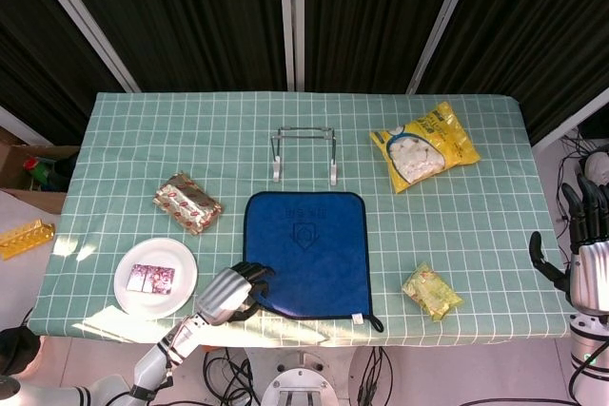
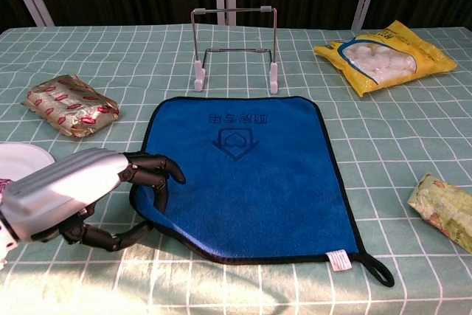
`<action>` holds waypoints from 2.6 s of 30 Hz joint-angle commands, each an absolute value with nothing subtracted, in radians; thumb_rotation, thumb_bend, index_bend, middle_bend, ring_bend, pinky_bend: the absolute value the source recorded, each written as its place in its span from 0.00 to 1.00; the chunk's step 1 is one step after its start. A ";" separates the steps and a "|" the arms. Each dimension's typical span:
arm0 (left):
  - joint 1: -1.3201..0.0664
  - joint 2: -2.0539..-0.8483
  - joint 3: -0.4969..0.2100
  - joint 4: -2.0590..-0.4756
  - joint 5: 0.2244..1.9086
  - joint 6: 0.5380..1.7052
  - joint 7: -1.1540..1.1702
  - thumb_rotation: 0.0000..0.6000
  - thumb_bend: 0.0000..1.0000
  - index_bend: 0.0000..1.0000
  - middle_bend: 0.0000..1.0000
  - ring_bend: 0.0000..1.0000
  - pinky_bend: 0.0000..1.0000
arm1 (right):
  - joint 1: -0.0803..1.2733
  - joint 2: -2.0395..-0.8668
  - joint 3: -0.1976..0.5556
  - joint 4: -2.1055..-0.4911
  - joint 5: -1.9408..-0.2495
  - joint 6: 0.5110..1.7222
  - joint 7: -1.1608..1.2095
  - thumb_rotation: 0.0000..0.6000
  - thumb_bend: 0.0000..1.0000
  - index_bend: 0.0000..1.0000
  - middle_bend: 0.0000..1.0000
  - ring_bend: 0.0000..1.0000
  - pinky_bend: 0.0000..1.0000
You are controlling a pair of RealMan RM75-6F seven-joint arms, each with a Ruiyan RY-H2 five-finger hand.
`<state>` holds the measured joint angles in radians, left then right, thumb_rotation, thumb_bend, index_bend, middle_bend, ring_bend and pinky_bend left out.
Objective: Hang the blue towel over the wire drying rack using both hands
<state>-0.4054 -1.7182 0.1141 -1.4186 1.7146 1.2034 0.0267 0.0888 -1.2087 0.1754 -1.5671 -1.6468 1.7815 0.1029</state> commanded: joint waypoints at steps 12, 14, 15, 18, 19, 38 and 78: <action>-0.442 -1.717 0.042 -1.520 1.627 1.149 0.027 1.00 0.51 0.68 0.28 0.27 0.35 | 0.048 -1.237 0.066 -1.501 -1.721 1.767 0.078 1.00 0.47 0.03 0.00 0.00 0.00; -0.451 -1.711 0.024 -1.550 1.597 1.128 0.043 1.00 0.51 0.68 0.28 0.27 0.35 | 0.036 -1.240 0.032 -1.495 -1.733 1.750 0.075 1.00 0.48 0.10 0.00 0.00 0.00; -0.456 -1.708 0.011 -1.568 1.577 1.116 0.058 1.00 0.51 0.69 0.28 0.27 0.35 | 0.029 -1.243 0.010 -1.496 -1.735 1.733 0.071 1.00 0.48 0.12 0.00 0.00 0.00; -0.468 -1.705 -0.019 -1.607 1.534 1.097 0.102 1.00 0.51 0.69 0.28 0.27 0.35 | 0.019 -1.249 -0.042 -1.509 -1.741 1.680 0.073 1.00 0.47 0.13 0.00 0.00 0.00; -0.471 -1.704 -0.026 -1.617 1.523 1.091 0.113 1.00 0.51 0.69 0.28 0.27 0.35 | 0.018 -1.252 -0.054 -1.511 -1.742 1.663 0.068 1.00 0.47 0.13 0.00 0.00 0.00; -0.555 -1.707 -0.153 -1.800 1.263 1.032 0.365 1.00 0.53 0.74 0.29 0.27 0.35 | 0.122 -1.424 -0.079 -1.532 -1.682 1.335 -0.154 1.00 0.19 0.10 0.00 0.00 0.00; -0.685 -1.769 -0.298 -1.926 0.887 1.228 0.595 1.00 0.53 0.78 0.30 0.27 0.35 | 0.131 -1.736 -0.106 -1.455 -1.685 1.350 -0.080 1.00 0.07 0.06 0.00 0.00 0.00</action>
